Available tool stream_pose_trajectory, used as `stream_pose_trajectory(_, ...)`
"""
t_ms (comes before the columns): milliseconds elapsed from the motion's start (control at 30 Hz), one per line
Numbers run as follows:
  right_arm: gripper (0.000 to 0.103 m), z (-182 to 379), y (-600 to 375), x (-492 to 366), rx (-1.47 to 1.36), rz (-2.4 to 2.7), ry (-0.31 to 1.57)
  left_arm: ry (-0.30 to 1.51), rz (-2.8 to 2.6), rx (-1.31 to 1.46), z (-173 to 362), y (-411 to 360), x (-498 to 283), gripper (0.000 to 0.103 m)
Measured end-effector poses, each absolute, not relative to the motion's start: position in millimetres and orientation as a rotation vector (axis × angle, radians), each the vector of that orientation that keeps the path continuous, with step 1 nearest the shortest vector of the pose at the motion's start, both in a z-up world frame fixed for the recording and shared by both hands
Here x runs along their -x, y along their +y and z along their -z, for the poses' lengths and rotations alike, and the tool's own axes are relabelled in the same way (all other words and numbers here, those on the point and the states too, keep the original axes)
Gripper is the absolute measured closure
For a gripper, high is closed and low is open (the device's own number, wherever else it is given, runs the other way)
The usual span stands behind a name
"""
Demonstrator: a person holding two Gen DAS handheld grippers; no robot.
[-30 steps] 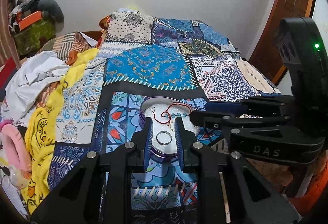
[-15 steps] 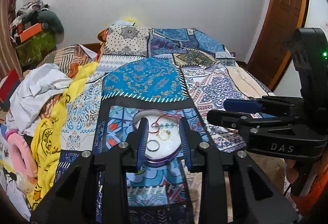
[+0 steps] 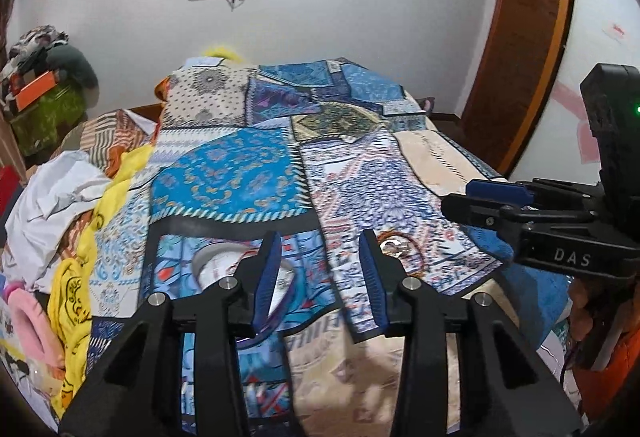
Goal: Organize jewelry
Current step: 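Move the left tool to the orange beaded bracelet in the pile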
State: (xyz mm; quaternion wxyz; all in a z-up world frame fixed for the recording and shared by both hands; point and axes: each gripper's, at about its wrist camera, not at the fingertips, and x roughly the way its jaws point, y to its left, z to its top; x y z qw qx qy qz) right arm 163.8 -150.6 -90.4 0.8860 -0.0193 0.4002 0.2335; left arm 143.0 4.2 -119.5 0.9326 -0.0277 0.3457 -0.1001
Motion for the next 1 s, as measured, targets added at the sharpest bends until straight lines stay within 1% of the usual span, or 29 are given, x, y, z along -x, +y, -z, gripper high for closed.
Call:
stream_pose_trajectory(67,0.061,92,-164,-165,0.035,-0.458,0.834,0.711,0.219,0.045,120,-5,-145,0.06)
stream_pose_trajectory(333,0.061,107,-211,-170,-0.03,-0.379,0.875,0.774,0.26,0.029,140,-32,-163,0.06)
stream_pose_trajectory(667,0.061,129,-223,-175,-0.054,-0.387,0.926,0.871,0.288,0.03,174,-47,-181,0.06)
stream_pose_trajectory(700,0.061,131,-223,-175,-0.058,-0.39,0.93,0.872,0.295,0.029,175,-49,-182,0.062)
stream_pose_trajectory(833,0.061,137,-223,-178,-0.064,-0.402,0.945,0.876,0.329,0.01,179,-59,-185,0.078)
stream_pose_trajectory(900,0.061,139,-224,-179,-0.067,-0.407,0.951,0.882,0.352,0.004,181,-64,-188,0.083)
stream_pose_trajectory(1000,0.061,142,-225,-181,-0.072,-0.411,0.955,0.895,0.362,-0.003,186,-70,-193,0.084)
